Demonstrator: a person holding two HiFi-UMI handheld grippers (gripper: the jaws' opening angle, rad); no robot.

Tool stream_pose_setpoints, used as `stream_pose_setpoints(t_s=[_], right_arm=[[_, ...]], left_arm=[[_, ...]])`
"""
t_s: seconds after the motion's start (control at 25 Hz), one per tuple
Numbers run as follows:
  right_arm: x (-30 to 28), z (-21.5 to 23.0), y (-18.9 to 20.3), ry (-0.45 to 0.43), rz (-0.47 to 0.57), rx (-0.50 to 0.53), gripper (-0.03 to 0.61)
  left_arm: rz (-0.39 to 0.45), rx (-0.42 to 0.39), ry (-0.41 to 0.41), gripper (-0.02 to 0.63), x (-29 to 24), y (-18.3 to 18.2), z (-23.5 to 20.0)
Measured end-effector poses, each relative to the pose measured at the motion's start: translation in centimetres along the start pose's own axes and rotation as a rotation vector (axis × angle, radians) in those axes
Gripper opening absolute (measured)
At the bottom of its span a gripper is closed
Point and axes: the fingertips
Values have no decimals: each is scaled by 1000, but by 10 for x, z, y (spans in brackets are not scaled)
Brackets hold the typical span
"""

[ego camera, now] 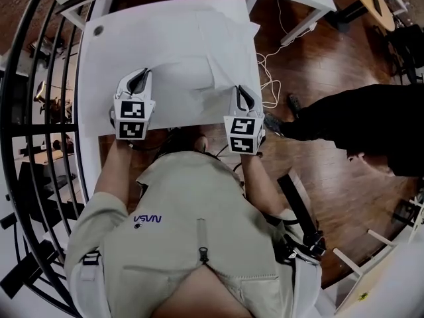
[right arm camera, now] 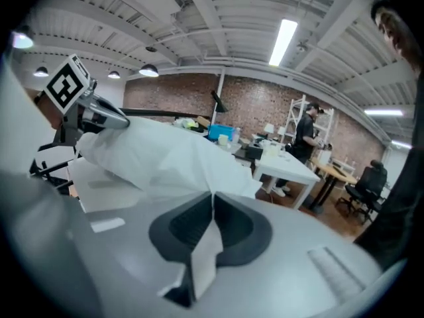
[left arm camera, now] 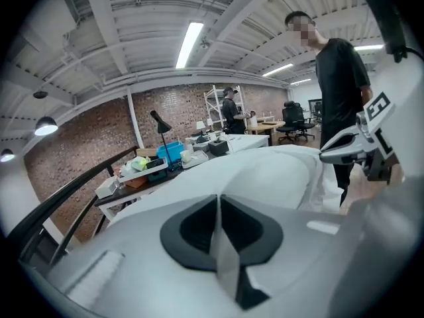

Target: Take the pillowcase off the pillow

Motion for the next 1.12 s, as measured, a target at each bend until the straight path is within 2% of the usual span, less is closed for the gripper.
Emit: stream_pose_setpoints(t_s=[0.24, 0.44, 0.6, 0.64, 0.72, 0.76, 0.92, 1.12], right_arm=[[-4, 41, 57, 95, -126, -86, 8], [-21, 37, 101, 46, -229, -67, 8], [-30, 32, 120, 14, -286, -100, 11], [-27, 34, 117, 8, -279, -121, 20], [-17, 44, 95, 9, -224, -178, 130], [-10, 50, 77, 12, -182, -202, 157], [3, 58, 3, 3, -10, -215, 164], [-29, 45, -69, -57, 90, -153, 164]], left_arm=[[-35, 45, -5, 14, 9, 27, -2], [-78, 44, 44, 14, 11, 54, 17], [-92, 83, 57, 18, 10, 62, 27], [-91, 94, 63, 32, 13, 58, 28], [-74, 91, 86, 80, 24, 37, 32], [-48, 83, 101, 95, 29, 22, 33], [69, 75, 147, 98, 30, -30, 31], [75, 24, 165, 187, -13, -60, 12]])
Point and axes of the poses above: the fingertips, and each gripper's own axes: x backward along the fingers, z to its right, y out of its underside, and after that the axes turned 5 degrees about y, right-handed
